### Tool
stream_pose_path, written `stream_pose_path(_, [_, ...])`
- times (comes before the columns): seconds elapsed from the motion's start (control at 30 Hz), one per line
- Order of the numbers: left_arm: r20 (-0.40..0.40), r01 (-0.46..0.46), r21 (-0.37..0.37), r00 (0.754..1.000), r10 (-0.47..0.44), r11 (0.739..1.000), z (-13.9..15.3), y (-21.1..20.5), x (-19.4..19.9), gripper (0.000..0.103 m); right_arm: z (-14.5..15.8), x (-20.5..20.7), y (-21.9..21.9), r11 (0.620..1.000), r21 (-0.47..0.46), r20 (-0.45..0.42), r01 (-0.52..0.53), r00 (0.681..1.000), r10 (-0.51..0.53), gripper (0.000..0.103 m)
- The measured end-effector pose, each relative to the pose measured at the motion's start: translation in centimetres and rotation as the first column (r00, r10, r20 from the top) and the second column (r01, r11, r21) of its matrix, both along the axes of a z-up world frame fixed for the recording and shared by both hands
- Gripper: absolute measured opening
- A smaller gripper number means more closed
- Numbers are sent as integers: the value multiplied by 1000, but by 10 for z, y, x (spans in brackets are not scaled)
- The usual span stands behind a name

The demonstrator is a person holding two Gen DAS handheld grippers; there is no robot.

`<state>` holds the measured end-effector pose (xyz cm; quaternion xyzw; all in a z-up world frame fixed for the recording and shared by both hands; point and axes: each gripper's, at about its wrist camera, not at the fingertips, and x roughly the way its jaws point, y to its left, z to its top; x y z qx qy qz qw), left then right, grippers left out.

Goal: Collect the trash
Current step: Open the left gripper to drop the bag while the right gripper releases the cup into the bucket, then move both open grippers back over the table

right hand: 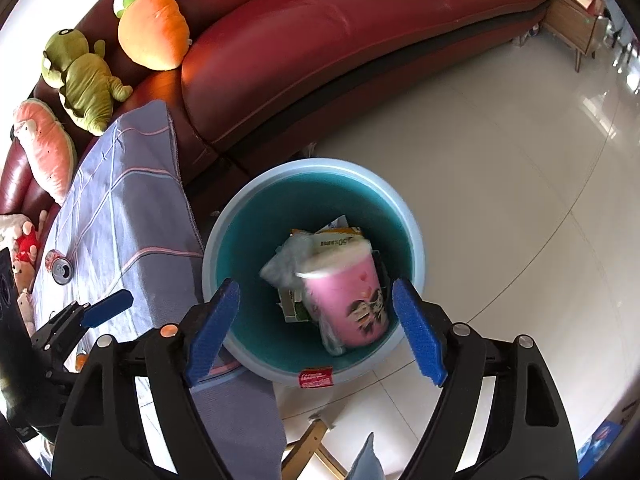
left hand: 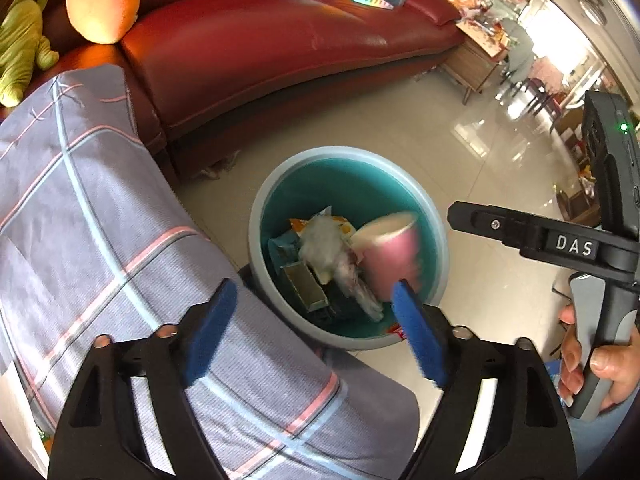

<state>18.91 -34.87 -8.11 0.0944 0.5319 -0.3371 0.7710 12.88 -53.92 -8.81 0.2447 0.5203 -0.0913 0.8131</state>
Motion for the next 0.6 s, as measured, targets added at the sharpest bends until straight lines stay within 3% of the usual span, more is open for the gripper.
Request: stream_pose_path(0.6, [-14,-54,-29,998,54,998,10,49,-12,93,15,-7,45,996,-60,-50,-58,997,55,84])
